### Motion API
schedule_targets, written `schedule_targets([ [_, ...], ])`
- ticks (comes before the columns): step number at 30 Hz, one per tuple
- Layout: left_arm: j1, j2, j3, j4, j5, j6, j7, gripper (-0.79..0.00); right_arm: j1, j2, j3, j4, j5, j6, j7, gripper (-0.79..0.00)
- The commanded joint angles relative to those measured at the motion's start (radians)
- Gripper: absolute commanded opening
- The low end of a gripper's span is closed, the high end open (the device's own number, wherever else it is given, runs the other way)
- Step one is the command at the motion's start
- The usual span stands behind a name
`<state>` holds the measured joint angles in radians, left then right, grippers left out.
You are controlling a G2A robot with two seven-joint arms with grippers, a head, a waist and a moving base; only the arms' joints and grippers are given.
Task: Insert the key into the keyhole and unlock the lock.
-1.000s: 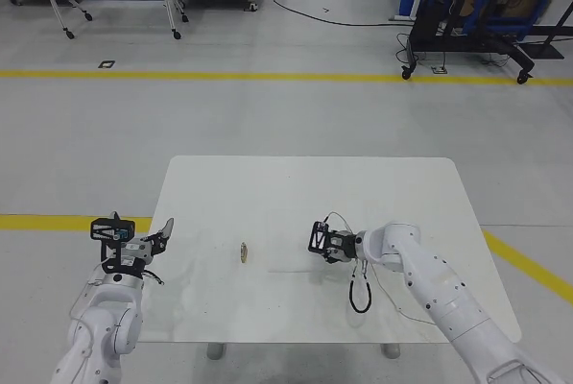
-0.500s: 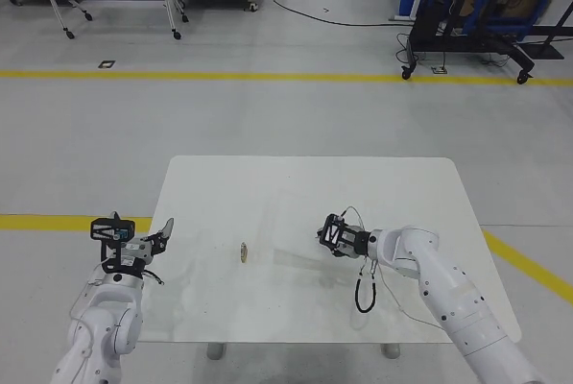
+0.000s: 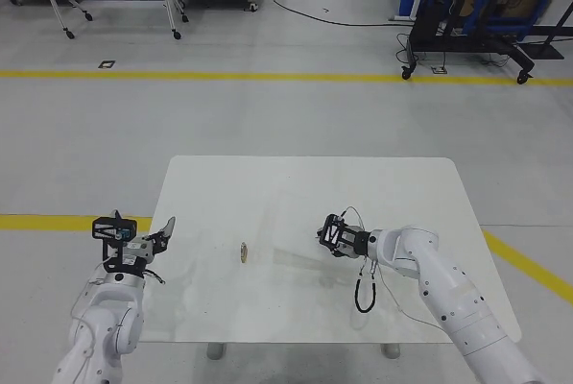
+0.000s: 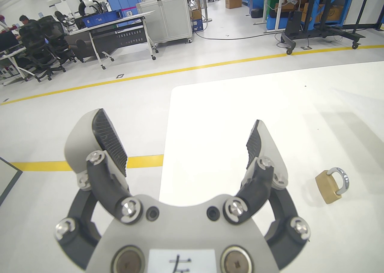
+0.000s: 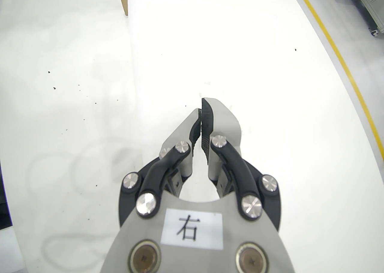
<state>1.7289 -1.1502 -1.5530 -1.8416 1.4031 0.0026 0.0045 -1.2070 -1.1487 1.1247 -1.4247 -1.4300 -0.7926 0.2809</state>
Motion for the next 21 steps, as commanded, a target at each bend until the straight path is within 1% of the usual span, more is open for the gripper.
schedule_targets([
  [1, -0.003, -0.002, 0.076, -0.042, 0.146, -0.02, -0.048, 0.0, 0.0, 0.0, 0.0, 0.0, 0.0, 0.0, 0.0, -0.785],
  [2, -0.015, -0.004, 0.098, -0.064, 0.174, -0.018, -0.107, 0.0, 0.0, 0.0, 0.0, 0.0, 0.0, 0.0, 0.0, -0.785],
  [12, -0.018, -0.003, 0.106, -0.071, 0.193, -0.03, -0.106, 0.0, 0.0, 0.0, 0.0, 0.0, 0.0, 0.0, 0.0, -0.785],
  [14, -0.032, -0.004, 0.148, -0.093, 0.244, -0.068, -0.12, 0.0, 0.0, 0.0, 0.0, 0.0, 0.0, 0.0, 0.0, -0.785],
  [16, -0.062, -0.008, 0.211, -0.103, 0.284, -0.1, -0.155, 0.0, 0.0, 0.0, 0.0, 0.0, 0.0, 0.0, 0.0, -0.785],
  [17, -0.082, -0.011, 0.248, -0.104, 0.304, -0.114, -0.172, 0.0, -0.006, -0.001, -0.005, 0.004, 0.01, -0.004, -0.004, -0.785],
  [19, -0.136, -0.02, 0.321, -0.096, 0.335, -0.139, -0.213, 0.0, 0.0, -0.001, -0.011, 0.016, 0.038, -0.042, -0.014, -0.785],
  [21, -0.184, -0.03, 0.39, -0.086, 0.337, -0.167, -0.249, 0.0, 0.011, 0.0, -0.01, 0.035, 0.051, -0.056, -0.019, -0.785],
])
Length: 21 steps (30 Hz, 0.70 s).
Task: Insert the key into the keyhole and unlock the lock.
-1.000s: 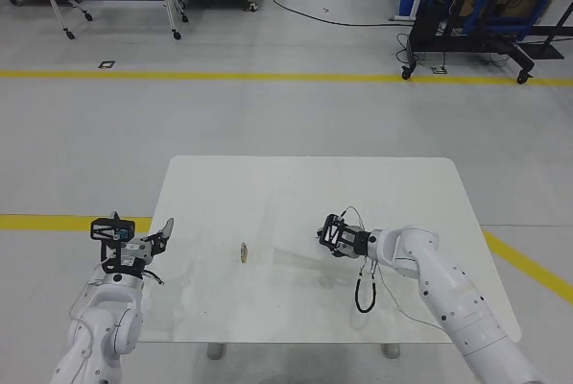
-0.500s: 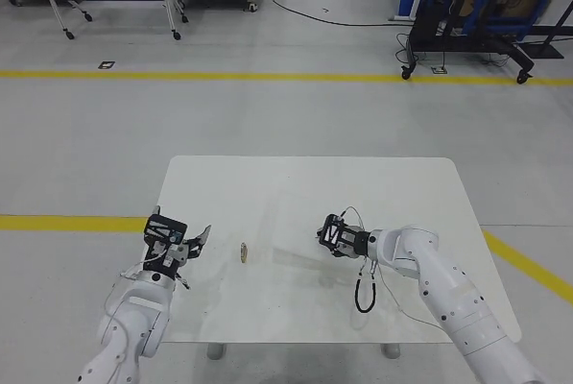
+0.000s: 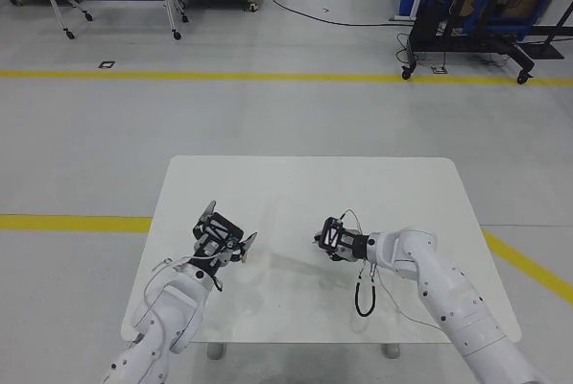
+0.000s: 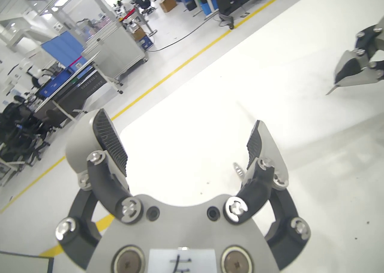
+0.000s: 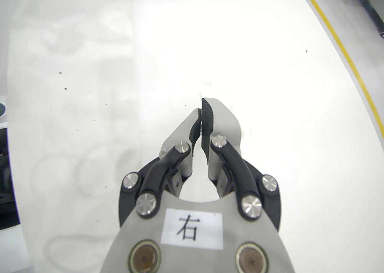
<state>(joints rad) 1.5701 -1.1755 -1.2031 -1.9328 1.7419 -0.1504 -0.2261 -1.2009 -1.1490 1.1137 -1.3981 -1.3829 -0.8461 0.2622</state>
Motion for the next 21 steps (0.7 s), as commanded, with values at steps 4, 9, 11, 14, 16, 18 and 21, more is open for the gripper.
schedule_targets([
  [4, -0.144, -0.027, 0.158, 0.062, 0.067, -0.023, -0.139, 0.0, 0.019, 0.0, -0.007, 0.025, 0.011, -0.008, -0.003, -0.785],
  [9, -0.253, -0.064, 0.283, 0.179, 0.116, 0.031, -0.252, 0.0, 0.025, 0.002, -0.024, 0.018, -0.02, -0.021, -0.011, -0.785],
  [11, -0.29, -0.079, 0.318, 0.228, 0.114, 0.057, -0.278, 0.0, 0.025, 0.004, -0.025, 0.019, -0.028, -0.019, -0.02, -0.785],
  [14, -0.334, -0.1, 0.361, 0.299, 0.116, 0.095, -0.31, 0.0, 0.023, 0.006, -0.024, 0.016, -0.034, -0.02, -0.035, -0.785],
  [16, -0.36, -0.113, 0.387, 0.342, 0.121, 0.112, -0.329, 0.0, 0.022, 0.008, -0.02, 0.016, -0.035, -0.019, -0.045, -0.785],
  [18, -0.381, -0.124, 0.406, 0.38, 0.124, 0.121, -0.339, 0.0, 0.018, 0.012, -0.012, 0.019, -0.039, -0.025, -0.058, -0.785],
  [21, -0.402, -0.138, 0.426, 0.427, 0.123, 0.123, -0.349, 0.0, 0.009, 0.019, 0.001, 0.019, -0.05, -0.033, -0.081, -0.785],
])
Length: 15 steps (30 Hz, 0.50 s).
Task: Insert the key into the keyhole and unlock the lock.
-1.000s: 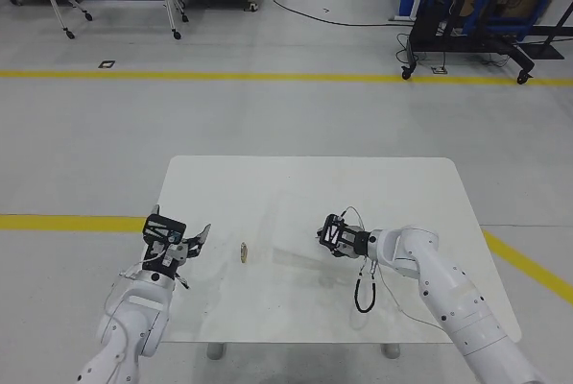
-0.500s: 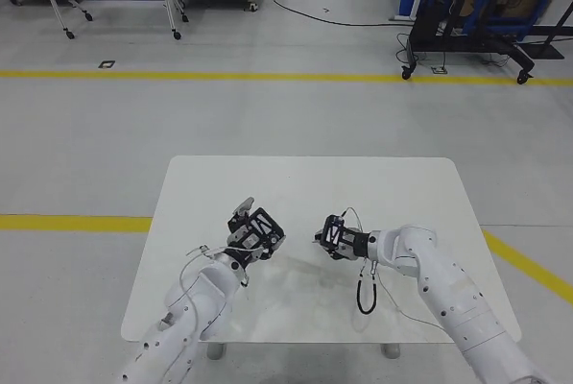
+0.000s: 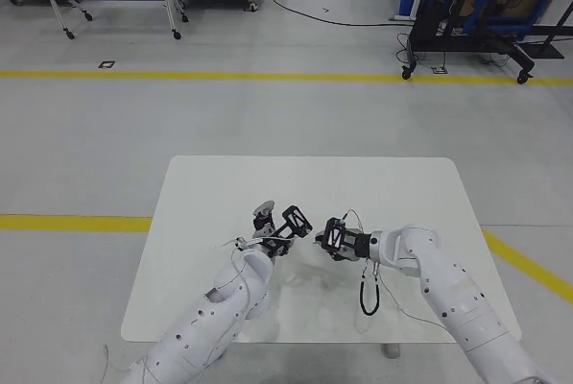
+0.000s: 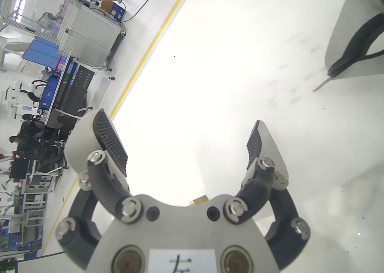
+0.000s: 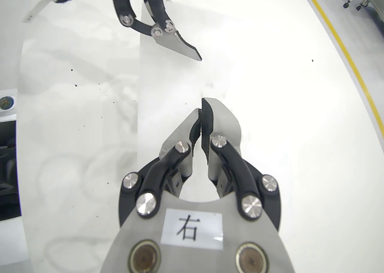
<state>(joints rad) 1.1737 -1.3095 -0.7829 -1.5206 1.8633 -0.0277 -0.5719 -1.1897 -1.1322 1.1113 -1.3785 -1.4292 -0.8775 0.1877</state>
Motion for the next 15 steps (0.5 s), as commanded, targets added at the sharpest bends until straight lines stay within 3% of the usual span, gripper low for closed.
schedule_targets([
  [1, -0.011, -0.008, 0.012, 0.028, 0.005, 0.004, -0.007, 0.0, -0.006, 0.004, 0.008, -0.002, -0.006, -0.003, -0.015, -0.785],
  [9, -0.046, -0.044, 0.062, 0.126, 0.007, 0.034, -0.022, 0.0, -0.018, 0.012, 0.023, -0.021, -0.001, -0.001, -0.05, -0.785],
  [15, -0.053, -0.055, 0.038, 0.149, -0.012, 0.054, -0.008, 0.0, -0.052, 0.028, 0.074, -0.052, 0.003, -0.009, -0.116, -0.785],
])
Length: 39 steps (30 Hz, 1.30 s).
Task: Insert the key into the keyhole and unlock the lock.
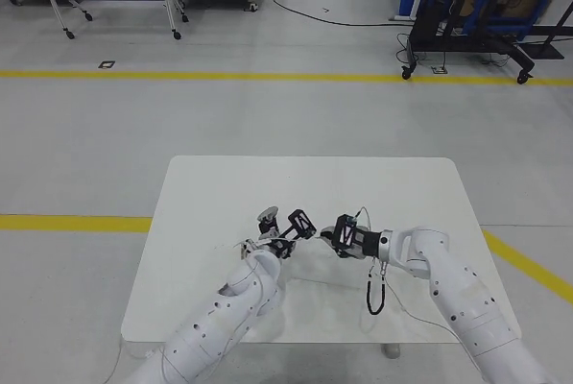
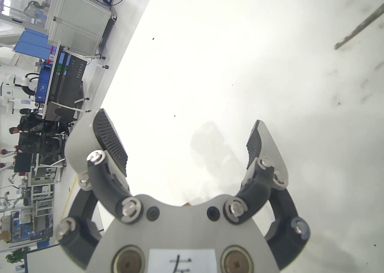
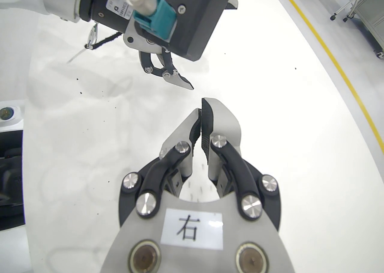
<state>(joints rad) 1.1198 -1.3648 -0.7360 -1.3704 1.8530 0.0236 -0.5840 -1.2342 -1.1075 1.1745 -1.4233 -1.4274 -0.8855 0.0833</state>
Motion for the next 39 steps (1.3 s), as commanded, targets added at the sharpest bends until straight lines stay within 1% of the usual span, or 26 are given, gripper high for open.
schedule_targets([
  [1, 0.003, 0.002, -0.022, -0.004, -0.002, 0.005, 0.008, 0.0, -0.018, 0.006, 0.023, -0.016, 0.004, -0.005, -0.026, -0.785],
  [5, 0.028, 0.018, -0.102, -0.052, -0.006, 0.012, 0.028, 0.0, -0.045, 0.017, 0.058, -0.042, 0.01, -0.034, -0.055, -0.785],
  [8, 0.08, 0.037, -0.189, -0.151, -0.033, 0.009, 0.055, 0.0, -0.045, 0.017, 0.058, -0.042, 0.01, -0.034, -0.055, -0.785],
  [17, 0.08, 0.037, -0.189, -0.151, -0.033, 0.009, 0.055, 0.0, -0.047, 0.017, 0.057, -0.043, 0.012, -0.03, -0.057, -0.785],
  [18, 0.08, 0.037, -0.189, -0.151, -0.033, 0.009, 0.055, 0.0, -0.054, 0.015, 0.052, -0.045, 0.035, -0.029, -0.073, -0.785],
  [19, 0.087, 0.037, -0.196, -0.15, -0.044, 0.013, 0.067, 0.0, -0.055, 0.015, 0.05, -0.043, 0.054, -0.036, -0.087, -0.785],
  [21, 0.114, 0.043, -0.25, -0.145, -0.13, 0.004, 0.125, 0.0, -0.047, 0.012, 0.051, -0.025, 0.109, -0.031, -0.118, -0.785],
  [22, 0.128, 0.047, -0.288, -0.146, -0.212, -0.035, 0.162, 0.0, -0.041, 0.009, 0.046, -0.016, 0.137, -0.028, -0.13, -0.785],
  [23, 0.146, 0.052, -0.335, -0.149, -0.341, -0.113, 0.203, 0.0, -0.035, 0.006, 0.04, -0.008, 0.174, -0.032, -0.151, -0.785],
  [24, 0.161, 0.058, -0.394, -0.147, -0.498, -0.225, 0.241, 0.0, -0.028, 0.002, 0.036, 0.003, 0.221, -0.04, -0.179, -0.785],
  [25, 0.172, 0.067, -0.462, -0.129, -0.658, -0.346, 0.269, 0.0, -0.02, -0.001, 0.031, 0.016, 0.264, -0.054, -0.206, -0.785],
  [26, 0.176, 0.076, -0.528, -0.098, -0.78, -0.448, 0.277, 0.0, -0.012, -0.004, 0.025, 0.032, 0.297, -0.071, -0.221, -0.785],
  [27, 0.176, 0.085, -0.584, -0.071, -0.832, -0.497, 0.28, 0.0, -0.001, -0.006, 0.02, 0.048, 0.324, -0.082, -0.231, -0.785],
  [28, 0.179, 0.092, -0.619, -0.056, -0.84, -0.516, 0.283, 0.0, 0.008, -0.009, 0.014, 0.062, 0.351, -0.089, -0.24, -0.785],
  [29, 0.182, 0.096, -0.633, -0.052, -0.843, -0.53, 0.289, 0.0, 0.019, -0.012, 0.008, 0.075, 0.378, -0.098, -0.247, -0.785],
  [31, 0.182, 0.096, -0.633, -0.052, -0.843, -0.53, 0.289, 0.0, 0.032, -0.015, -0.005, 0.095, 0.406, -0.115, -0.242, -0.785],
  [39, 0.182, 0.096, -0.633, -0.052, -0.843, -0.53, 0.289, 0.0, 0.032, -0.015, -0.005, 0.095, 0.406, -0.115, -0.242, -0.785],
])
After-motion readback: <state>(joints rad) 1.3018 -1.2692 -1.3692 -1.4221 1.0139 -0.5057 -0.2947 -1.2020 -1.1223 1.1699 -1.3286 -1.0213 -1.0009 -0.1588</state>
